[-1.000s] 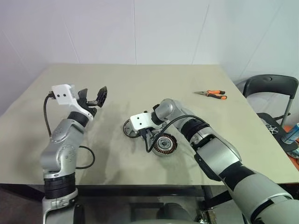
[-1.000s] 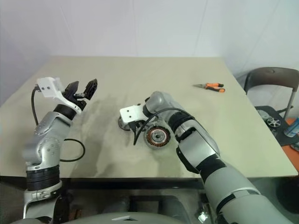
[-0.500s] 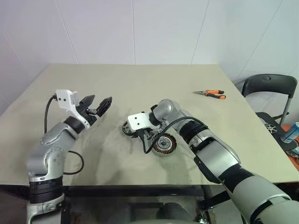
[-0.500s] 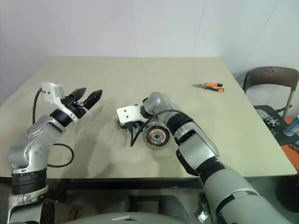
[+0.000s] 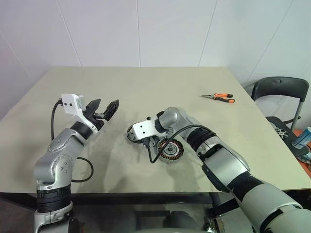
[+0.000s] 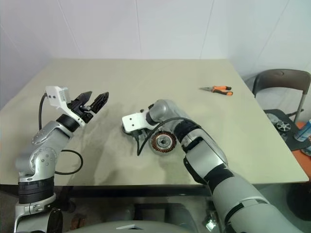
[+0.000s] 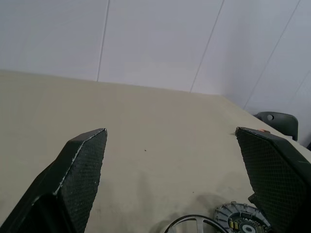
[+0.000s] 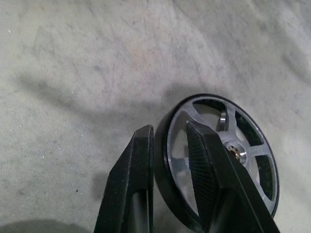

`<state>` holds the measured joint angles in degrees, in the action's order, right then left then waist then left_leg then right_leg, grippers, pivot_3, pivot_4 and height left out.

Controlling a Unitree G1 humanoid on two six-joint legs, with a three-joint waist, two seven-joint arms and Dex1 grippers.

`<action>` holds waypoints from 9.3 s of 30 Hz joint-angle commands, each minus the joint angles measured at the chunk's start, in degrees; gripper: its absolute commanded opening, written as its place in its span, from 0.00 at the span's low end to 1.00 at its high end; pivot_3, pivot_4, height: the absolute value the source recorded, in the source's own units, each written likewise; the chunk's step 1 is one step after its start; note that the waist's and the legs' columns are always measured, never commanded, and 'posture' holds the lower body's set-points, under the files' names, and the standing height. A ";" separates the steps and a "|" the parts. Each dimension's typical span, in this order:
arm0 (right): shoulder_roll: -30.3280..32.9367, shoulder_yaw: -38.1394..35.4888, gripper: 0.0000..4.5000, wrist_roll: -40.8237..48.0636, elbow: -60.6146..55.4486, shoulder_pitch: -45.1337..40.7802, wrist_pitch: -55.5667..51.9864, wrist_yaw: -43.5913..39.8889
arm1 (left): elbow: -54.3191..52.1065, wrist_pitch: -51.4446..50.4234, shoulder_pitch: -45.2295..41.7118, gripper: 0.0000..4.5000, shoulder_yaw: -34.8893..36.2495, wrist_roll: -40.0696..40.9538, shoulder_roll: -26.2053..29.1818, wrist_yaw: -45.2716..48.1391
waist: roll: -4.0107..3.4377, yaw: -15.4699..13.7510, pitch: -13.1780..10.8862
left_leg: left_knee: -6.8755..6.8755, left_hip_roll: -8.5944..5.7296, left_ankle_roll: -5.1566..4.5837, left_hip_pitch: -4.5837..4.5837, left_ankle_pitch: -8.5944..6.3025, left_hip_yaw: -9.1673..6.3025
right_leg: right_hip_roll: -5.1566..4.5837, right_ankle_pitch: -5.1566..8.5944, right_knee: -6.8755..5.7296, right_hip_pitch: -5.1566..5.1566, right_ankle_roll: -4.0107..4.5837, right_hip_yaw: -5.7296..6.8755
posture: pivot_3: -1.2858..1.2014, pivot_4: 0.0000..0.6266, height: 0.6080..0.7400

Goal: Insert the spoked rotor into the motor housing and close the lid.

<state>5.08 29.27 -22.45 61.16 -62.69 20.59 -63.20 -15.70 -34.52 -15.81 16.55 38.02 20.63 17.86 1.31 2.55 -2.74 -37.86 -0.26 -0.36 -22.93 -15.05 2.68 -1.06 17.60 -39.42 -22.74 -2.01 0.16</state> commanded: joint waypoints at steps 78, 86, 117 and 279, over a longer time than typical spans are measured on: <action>37.90 -11.03 0.30 16.42 -44.21 17.09 -30.61 -25.45 | 4.79 -3.19 3.34 1.00 8.77 4.51 10.59 10.20 | -0.18 -0.31 -0.08 | 0.00 0.05 -0.18 0.18 0.06 0.00 | -0.04 0.02 0.12 0.19 0.05 0.00 | 0.52 0.00 1.00; 33.53 -18.74 0.30 22.35 -50.44 18.94 -43.32 -12.69 | 6.88 -0.65 8.63 1.00 8.47 2.66 8.72 10.86 | -0.16 -1.37 -0.07 | 0.04 0.03 -0.07 0.17 -0.06 0.04 | -0.12 0.02 0.22 0.17 0.05 0.00 | 0.52 0.00 1.00; 18.91 -21.85 0.30 31.87 -62.05 25.98 -56.03 13.56 | 19.57 5.80 11.13 1.00 23.39 -0.65 22.69 15.93 | -0.05 -1.47 0.02 | 0.62 -0.06 -0.01 -0.15 0.01 0.37 | -0.56 0.05 0.29 -0.50 0.10 0.21 | 0.52 0.00 1.00; 35.40 -1.47 0.21 13.34 -48.36 18.29 1.46 -19.76 | 10.27 1.98 4.57 1.00 4.64 -1.61 4.69 7.44 | 0.19 -1.77 0.17 | 0.42 0.06 -0.10 0.65 0.14 0.35 | -0.48 0.05 0.13 0.32 0.09 0.31 | 0.52 0.00 1.00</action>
<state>38.87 30.52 -10.96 14.20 -41.57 22.95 -81.47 -4.54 -33.23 -9.92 21.08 36.71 24.76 25.17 1.50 0.78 -2.58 -37.45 -0.20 -0.47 -22.27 -14.91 3.04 -1.54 17.64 -39.29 -22.43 -1.92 0.48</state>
